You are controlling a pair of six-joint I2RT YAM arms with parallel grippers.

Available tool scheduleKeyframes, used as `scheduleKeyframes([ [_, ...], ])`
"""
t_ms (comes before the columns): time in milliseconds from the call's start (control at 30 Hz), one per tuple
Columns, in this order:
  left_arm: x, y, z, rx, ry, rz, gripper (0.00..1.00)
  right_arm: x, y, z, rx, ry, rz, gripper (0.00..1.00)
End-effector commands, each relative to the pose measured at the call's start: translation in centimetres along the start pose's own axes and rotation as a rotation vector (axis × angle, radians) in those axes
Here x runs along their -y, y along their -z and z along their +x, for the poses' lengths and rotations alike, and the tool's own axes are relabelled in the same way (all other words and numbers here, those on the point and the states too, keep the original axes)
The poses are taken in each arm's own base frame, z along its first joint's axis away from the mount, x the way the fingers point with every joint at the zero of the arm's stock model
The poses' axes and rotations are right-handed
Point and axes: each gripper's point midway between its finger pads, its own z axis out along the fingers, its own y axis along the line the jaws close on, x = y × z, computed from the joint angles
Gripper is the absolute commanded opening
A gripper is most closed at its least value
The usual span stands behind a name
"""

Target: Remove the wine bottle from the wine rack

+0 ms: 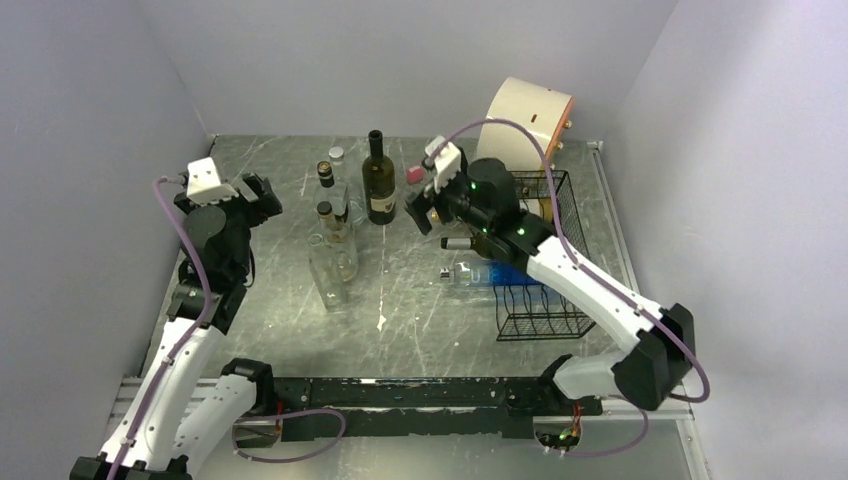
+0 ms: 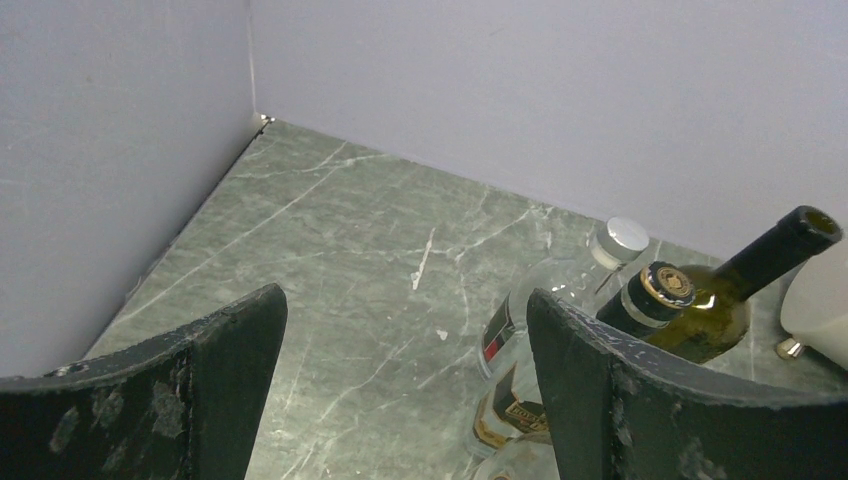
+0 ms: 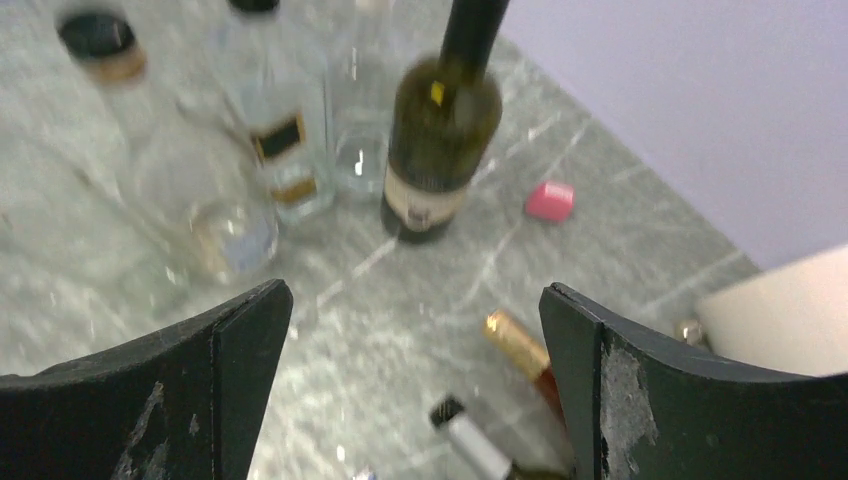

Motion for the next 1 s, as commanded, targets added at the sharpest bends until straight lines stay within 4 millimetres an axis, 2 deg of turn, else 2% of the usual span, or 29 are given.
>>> scheduleKeyframes([
  [0,0.9,0.7,-5.3,0.108,0.031,0.042,0.93,-1.1,3.3,6.5,-0.19,0.099,-0.016,1.0],
  [100,2.8,0.5,-9.5,0.152,0.048,0.096,0.93,-2.2,5.5,8.9,-0.229,0.111,-0.06,1.0],
  [233,5.2,-1.6,-13.5,0.191,0.034,0.139,0.93,-3.1,7.5,11.0,-0.28,0.171,-0.109,1.0],
  [300,5.7,-3.1,-14.2,0.194,0.004,0.123,0.93,-3.3,7.9,11.6,-0.331,0.185,-0.123,0.99],
  [433,4.8,-4.4,-14.5,0.231,-0.019,0.049,0.93,-4.3,8.3,13.4,-0.44,0.284,-0.171,0.99],
  [633,3.4,-3.9,-12.4,0.244,-0.029,0.1,0.93,-6.1,9.6,17.0,-0.625,0.554,-0.224,0.99],
  [800,1.8,-2.0,-13.0,0.313,-0.055,0.085,0.93,-5.5,10.2,17.9,-0.698,0.647,-0.197,0.99],
  [867,2.1,-1.8,-13.0,0.321,-0.066,0.101,0.93,-5.4,10.3,18.1,-0.72,0.659,-0.208,0.99],
  [967,2.6,-1.8,-12.8,0.323,-0.084,0.129,0.93,-4.9,10.8,19.5,-0.807,0.698,-0.214,0.99],
])
